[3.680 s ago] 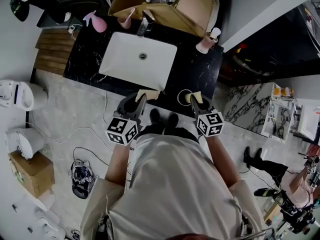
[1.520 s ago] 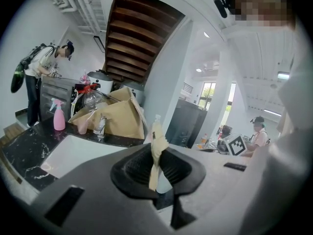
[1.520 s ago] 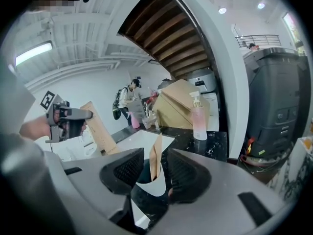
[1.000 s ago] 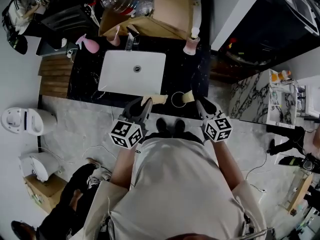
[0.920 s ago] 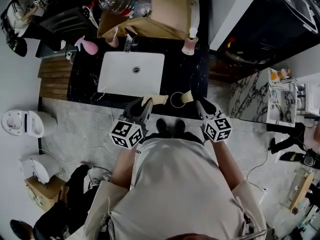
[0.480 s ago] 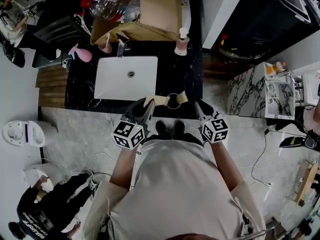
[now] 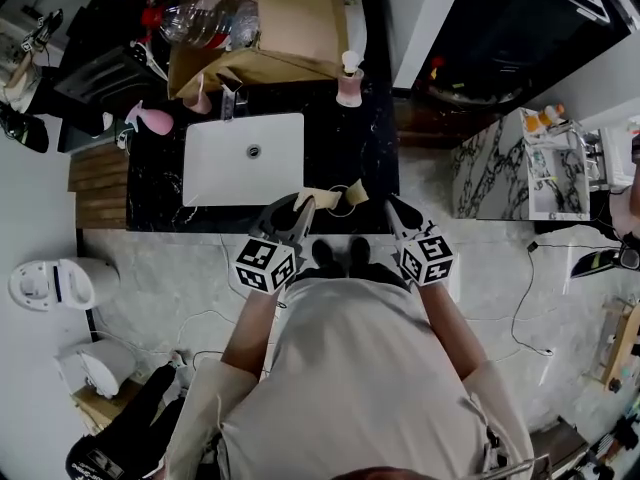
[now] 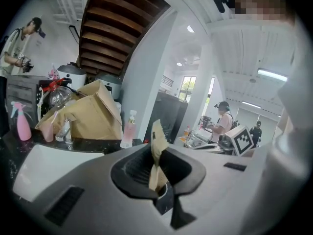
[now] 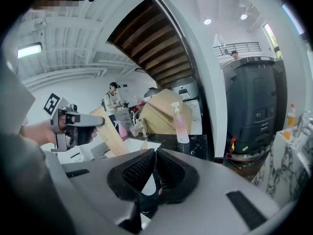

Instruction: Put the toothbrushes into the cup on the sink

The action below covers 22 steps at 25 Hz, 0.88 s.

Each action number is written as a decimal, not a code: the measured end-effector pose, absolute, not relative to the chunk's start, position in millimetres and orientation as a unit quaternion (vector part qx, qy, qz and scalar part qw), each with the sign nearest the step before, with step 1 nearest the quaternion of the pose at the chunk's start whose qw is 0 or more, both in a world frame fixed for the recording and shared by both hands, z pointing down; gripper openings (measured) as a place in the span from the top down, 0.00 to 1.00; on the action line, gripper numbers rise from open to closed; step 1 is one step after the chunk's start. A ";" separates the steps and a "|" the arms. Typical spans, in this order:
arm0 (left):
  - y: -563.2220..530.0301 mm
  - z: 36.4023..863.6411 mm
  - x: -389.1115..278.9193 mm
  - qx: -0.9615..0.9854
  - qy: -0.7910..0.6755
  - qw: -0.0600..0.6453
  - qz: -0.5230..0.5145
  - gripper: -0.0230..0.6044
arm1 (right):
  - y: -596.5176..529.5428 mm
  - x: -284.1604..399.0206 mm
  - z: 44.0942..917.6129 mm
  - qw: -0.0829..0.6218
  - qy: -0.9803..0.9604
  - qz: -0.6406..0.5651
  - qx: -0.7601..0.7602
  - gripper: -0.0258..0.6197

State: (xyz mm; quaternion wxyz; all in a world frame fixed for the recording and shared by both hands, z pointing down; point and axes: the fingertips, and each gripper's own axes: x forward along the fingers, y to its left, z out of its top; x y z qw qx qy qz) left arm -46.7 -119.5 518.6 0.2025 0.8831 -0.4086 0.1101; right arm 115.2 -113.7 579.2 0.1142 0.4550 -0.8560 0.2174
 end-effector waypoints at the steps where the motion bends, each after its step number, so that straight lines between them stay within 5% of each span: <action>1: -119.8 521.8 -44.7 0.883 -0.407 0.202 0.114 0.90 | -113.0 115.9 579.8 0.113 -0.855 0.219 0.457 0.90; 22: -131.9 578.9 -26.6 0.883 -0.395 0.185 0.175 0.90 | -110.3 122.5 591.8 0.125 -0.833 0.231 0.487 0.90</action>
